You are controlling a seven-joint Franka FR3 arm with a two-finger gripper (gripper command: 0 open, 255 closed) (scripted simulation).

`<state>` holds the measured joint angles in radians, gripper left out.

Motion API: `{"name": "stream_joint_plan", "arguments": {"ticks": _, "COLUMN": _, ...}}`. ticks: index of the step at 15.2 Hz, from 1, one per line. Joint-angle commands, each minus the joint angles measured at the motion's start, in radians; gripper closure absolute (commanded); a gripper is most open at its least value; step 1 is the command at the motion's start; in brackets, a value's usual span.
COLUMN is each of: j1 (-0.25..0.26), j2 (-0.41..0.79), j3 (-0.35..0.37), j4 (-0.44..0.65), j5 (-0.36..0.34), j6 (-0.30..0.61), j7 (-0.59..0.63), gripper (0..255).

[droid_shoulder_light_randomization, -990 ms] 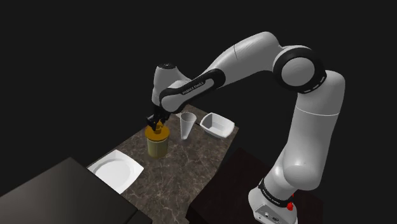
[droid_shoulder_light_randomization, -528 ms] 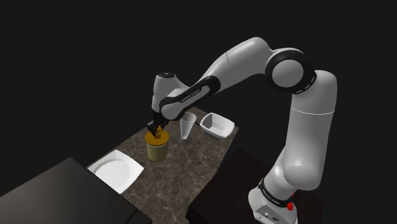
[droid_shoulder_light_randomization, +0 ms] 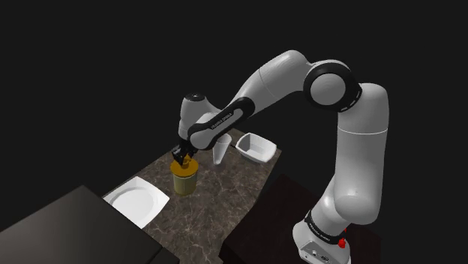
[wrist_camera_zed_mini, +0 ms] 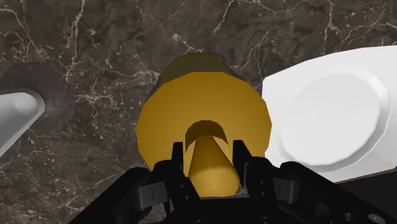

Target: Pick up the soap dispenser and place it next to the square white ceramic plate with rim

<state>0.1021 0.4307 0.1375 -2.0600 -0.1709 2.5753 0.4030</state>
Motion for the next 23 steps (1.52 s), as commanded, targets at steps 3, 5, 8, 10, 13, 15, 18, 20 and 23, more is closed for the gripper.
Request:
{"name": "stream_joint_plan", "arguments": {"ticks": 3, "j1": 0.000, "j2": 0.001, "j3": 0.000, "j4": 0.000, "j5": -0.001, "j6": 0.002, "j7": 0.001, "gripper": 255}}
{"name": "stream_joint_plan", "arguments": {"ticks": 5, "j1": 0.000, "j2": 0.001, "j3": 0.000, "j4": 0.000, "j5": -0.001, "j6": 0.002, "j7": 0.001, "gripper": 255}}
{"name": "stream_joint_plan", "arguments": {"ticks": 8, "j1": 0.001, "j2": 0.002, "j3": 0.000, "j4": 0.001, "j5": -0.001, "j6": 0.002, "j7": 0.001, "gripper": 0}}
{"name": "stream_joint_plan", "arguments": {"ticks": 10, "j1": 0.001, "j2": 0.002, "j3": 0.000, "j4": 0.001, "j5": -0.001, "j6": 0.002, "j7": 0.001, "gripper": 0}}
{"name": "stream_joint_plan", "arguments": {"ticks": 13, "j1": -0.003, "j2": -0.028, "j3": 0.005, "j4": -0.004, "j5": 0.007, "j6": -0.022, "j7": -0.005, "gripper": 0}}
{"name": "stream_joint_plan", "arguments": {"ticks": 15, "j1": -0.010, "j2": -0.083, "j3": 0.016, "j4": -0.010, "j5": 0.024, "j6": -0.071, "j7": -0.016, "gripper": 0}}
{"name": "stream_joint_plan", "arguments": {"ticks": 18, "j1": -0.011, "j2": -0.104, "j3": 0.019, "j4": -0.011, "j5": 0.031, "j6": -0.091, "j7": -0.021, "gripper": 0}}
{"name": "stream_joint_plan", "arguments": {"ticks": 20, "j1": -0.011, "j2": -0.104, "j3": 0.019, "j4": -0.010, "j5": 0.031, "j6": -0.091, "j7": -0.021, "gripper": 0}}
{"name": "stream_joint_plan", "arguments": {"ticks": 23, "j1": -0.011, "j2": -0.104, "j3": 0.019, "j4": -0.010, "j5": 0.031, "j6": -0.091, "j7": -0.021, "gripper": 0}}
